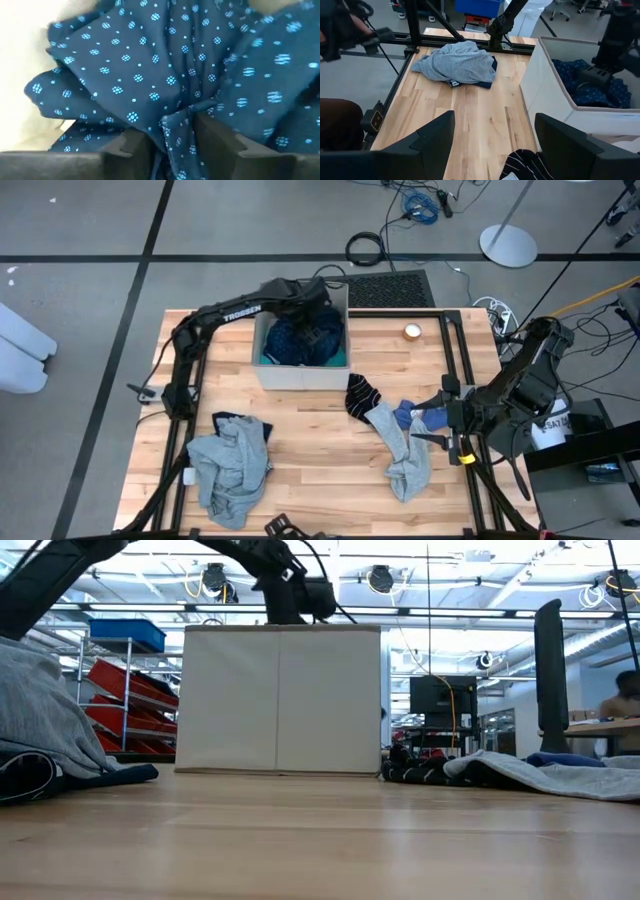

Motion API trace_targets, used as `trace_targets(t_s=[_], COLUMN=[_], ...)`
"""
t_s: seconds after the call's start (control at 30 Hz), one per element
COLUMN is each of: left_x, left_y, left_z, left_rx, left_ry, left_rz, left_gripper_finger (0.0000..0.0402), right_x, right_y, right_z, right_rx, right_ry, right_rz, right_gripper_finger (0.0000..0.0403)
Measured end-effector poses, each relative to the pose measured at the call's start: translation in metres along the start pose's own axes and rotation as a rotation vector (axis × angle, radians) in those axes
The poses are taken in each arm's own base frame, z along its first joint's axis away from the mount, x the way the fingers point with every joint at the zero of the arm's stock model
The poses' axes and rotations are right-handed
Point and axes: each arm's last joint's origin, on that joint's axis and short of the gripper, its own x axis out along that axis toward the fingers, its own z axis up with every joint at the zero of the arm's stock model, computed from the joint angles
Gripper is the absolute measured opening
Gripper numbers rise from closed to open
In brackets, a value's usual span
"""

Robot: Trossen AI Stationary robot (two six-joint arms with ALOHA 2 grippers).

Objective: Sort clothes
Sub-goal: Put the dark blue polo shirt into the white laundry organizer, then put the gray shirt into the white laundry organizer

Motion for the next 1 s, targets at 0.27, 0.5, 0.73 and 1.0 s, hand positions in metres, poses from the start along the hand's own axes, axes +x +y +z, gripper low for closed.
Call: trace_targets(t_s=[0.27, 0.5, 0.73, 1.0], left_x=[-0.057, -0.123, -0.187, -0.224], left_y=[0.007, 0.014, 0.000, -0.036], left_z=[-0.009, -0.031, -0.074, -0.120], left_rx=[-0.018, -0.073, -0.069, 0.003], left_ry=[-0.128, -0.278, -0.343, -0.293], left_rz=[0.009, -0.009, -0.170, -0.288], left_gripper_finger=[0.0170, 0.0171, 0.0171, 0.0171], right_x=[0.000, 0.000, 0.000, 0.000], right_y=[0.000, 0.000, 0.000, 0.000], right_z=[0.000, 0.000, 0.000, 0.001], right_rx=[-0.002, 0.000, -0.012, -0.023], right_ry=[-0.001, -0.003, -0.003, -0.005], right_rz=[0.000, 0.001, 0.001, 0.001], right_gripper_finger=[0.0263, 0.0263, 0.0263, 0.0263])
